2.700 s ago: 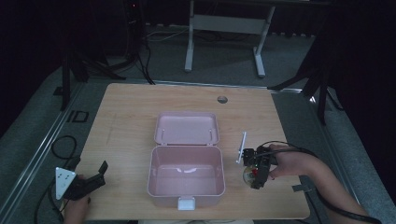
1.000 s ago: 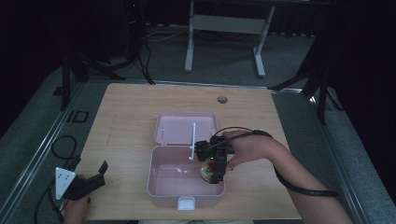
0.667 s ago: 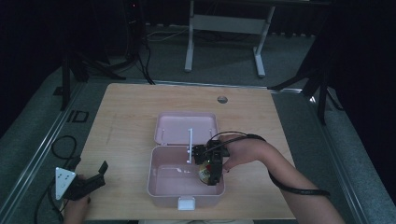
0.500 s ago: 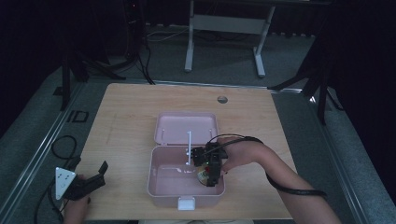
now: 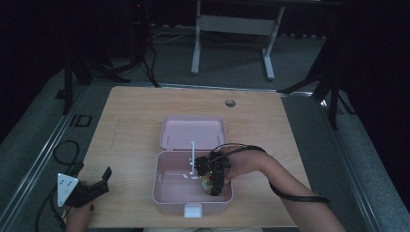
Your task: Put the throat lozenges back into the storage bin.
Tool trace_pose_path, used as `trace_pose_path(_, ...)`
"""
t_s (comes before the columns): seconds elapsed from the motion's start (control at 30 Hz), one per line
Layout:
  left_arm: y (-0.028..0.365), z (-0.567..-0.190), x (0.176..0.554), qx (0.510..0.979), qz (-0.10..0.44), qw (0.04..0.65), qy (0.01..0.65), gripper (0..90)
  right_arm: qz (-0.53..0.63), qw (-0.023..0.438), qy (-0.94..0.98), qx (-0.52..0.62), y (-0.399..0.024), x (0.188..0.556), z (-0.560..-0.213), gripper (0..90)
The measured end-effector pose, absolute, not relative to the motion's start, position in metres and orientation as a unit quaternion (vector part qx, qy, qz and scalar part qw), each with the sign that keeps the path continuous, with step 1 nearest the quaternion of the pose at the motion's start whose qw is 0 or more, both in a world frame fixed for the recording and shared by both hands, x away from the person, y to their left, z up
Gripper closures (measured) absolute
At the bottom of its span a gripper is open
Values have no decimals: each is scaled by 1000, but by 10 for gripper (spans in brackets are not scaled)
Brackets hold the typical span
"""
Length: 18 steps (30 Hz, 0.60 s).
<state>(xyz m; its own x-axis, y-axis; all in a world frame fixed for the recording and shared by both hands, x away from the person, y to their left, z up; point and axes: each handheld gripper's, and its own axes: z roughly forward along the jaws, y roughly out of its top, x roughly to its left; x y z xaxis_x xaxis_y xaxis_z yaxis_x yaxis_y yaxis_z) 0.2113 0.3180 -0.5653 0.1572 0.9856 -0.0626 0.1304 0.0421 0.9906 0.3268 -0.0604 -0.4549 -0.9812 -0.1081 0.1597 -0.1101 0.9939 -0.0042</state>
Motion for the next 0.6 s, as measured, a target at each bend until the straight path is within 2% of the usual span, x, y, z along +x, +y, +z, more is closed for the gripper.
trace_pose_path(0.6, 318, -565, 211, 558, 411, 519, 501, 3, 71, 102, -991, 54, -51, 328, -497, 202)
